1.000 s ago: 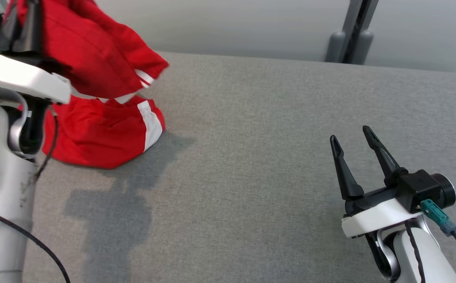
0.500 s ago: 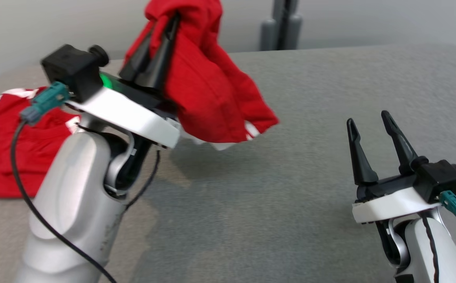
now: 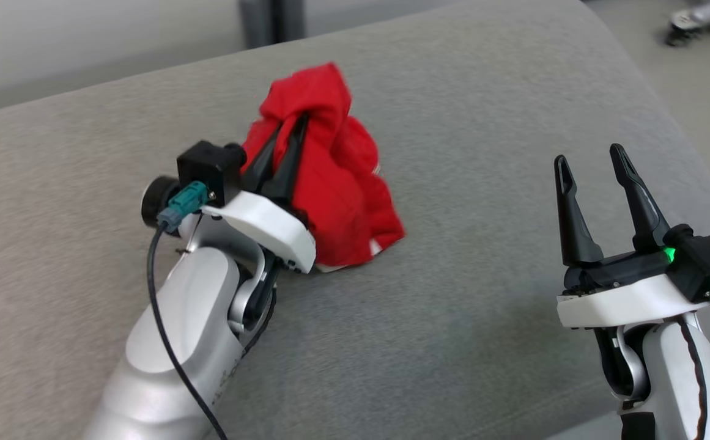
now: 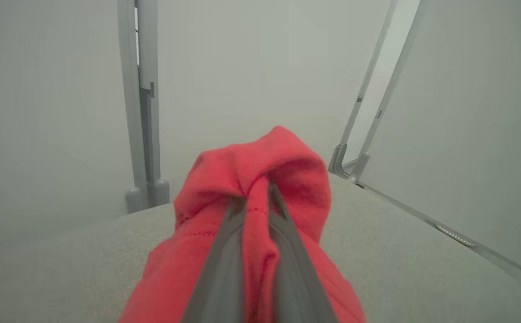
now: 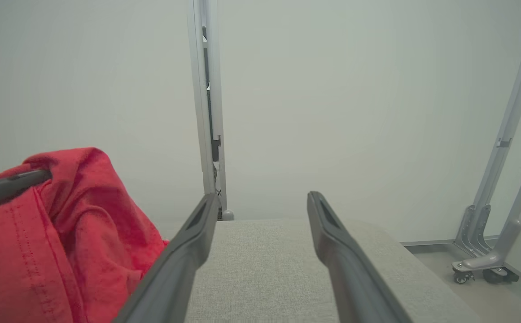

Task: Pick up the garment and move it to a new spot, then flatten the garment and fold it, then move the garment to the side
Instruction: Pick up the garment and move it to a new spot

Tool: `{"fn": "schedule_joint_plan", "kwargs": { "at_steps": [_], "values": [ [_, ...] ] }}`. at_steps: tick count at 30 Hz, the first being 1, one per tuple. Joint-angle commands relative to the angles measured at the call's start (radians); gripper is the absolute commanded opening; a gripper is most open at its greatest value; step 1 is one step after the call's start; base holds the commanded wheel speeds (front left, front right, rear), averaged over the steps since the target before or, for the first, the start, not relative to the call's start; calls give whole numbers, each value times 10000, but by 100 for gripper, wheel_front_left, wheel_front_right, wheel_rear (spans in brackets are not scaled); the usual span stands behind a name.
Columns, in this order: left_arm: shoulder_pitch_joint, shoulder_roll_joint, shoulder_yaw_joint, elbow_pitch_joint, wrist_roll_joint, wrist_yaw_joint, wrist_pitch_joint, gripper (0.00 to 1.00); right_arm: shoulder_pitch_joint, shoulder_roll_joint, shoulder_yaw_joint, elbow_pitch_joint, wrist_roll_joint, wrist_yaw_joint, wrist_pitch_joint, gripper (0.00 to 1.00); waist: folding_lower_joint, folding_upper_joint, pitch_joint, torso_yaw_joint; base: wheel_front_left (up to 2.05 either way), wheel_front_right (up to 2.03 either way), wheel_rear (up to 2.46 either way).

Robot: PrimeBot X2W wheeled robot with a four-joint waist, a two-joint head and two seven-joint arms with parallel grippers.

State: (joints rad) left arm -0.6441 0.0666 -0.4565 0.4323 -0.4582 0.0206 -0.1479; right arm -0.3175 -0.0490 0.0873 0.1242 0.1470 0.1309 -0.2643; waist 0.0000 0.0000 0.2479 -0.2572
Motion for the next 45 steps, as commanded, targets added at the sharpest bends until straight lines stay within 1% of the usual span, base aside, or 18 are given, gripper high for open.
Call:
{"fn": "schedule_joint_plan", "kwargs": {
  "at_steps": [1,2,3,7,10,14,15,20,22,26,28,30,32,33,37,41,45],
  "values": [
    [-85,-16,-71,387,-11,28,-114,0,1,-34,4,-30,88,-3,-15,100,0,0,180,-662,0,0,0],
    [-125,-30,-125,658,-1,30,-224,49,49,-29,34,-26,111,-3,-16,100,0,0,155,-752,0,0,0],
    [-179,-31,-143,899,-28,68,-305,100,87,-29,64,-26,108,-3,-17,100,0,0,139,-814,0,0,0],
    [-311,-60,-40,1450,-116,172,-812,100,227,-30,100,1,84,-3,-17,100,0,0,-23,-825,0,0,0],
    [-359,-79,210,1477,-182,241,-1053,100,348,-30,169,-4,6,-3,-17,100,0,0,-221,-585,0,0,0],
    [-244,15,585,1151,-30,282,-1156,100,441,-40,166,51,-157,-3,-16,100,0,0,-548,-16,0,0,0],
    [-244,15,585,1151,-30,282,-1156,100,441,-40,166,51,-157,-3,-16,100,0,0,-548,-16,0,0,0],
    [349,412,1259,-128,602,389,-1163,100,533,-35,164,80,-256,-3,-16,100,0,0,-849,886,0,0,0],
    [758,561,1462,-629,893,280,-1165,100,633,-40,164,132,-324,-3,-17,100,0,0,-981,1275,0,0,0],
    [1599,733,1903,-1464,1174,-72,-1169,100,789,-56,152,207,-473,-3,-16,100,0,0,-1235,2050,0,0,0],
    [2065,826,2174,-1868,1383,-170,-1169,100,825,-48,288,147,-361,-3,-17,100,0,0,-1303,2319,0,0,0],
    [2785,735,2598,-2455,1599,-250,-1156,100,977,-67,368,167,-291,-3,-17,100,0,0,-1416,2713,0,0,0],
    [3317,581,2877,-2776,1681,-335,-1156,100,1081,-68,399,221,-278,-3,-17,100,0,0,-1480,2938,0,0,0],
    [3617,459,3011,-2858,1574,-409,-1153,100,1128,-65,415,238,-291,-3,-17,100,0,0,-1511,3037,0,0,0],
    [4462,150,3383,-3326,1707,-700,-1157,100,1359,-69,398,280,-356,-3,-17,100,0,0,-1613,3349,0,0,0],
    [5116,-59,3715,-3680,1652,-884,-1156,100,1436,-138,461,292,-482,-3,-16,100,0,0,-1613,3525,0,0,0],
    [5480,-134,3533,-3778,1968,-1080,-1157,100,1507,-155,384,335,-488,-3,-16,100,0,0,-1663,3589,0,0,0]
  ]
}}
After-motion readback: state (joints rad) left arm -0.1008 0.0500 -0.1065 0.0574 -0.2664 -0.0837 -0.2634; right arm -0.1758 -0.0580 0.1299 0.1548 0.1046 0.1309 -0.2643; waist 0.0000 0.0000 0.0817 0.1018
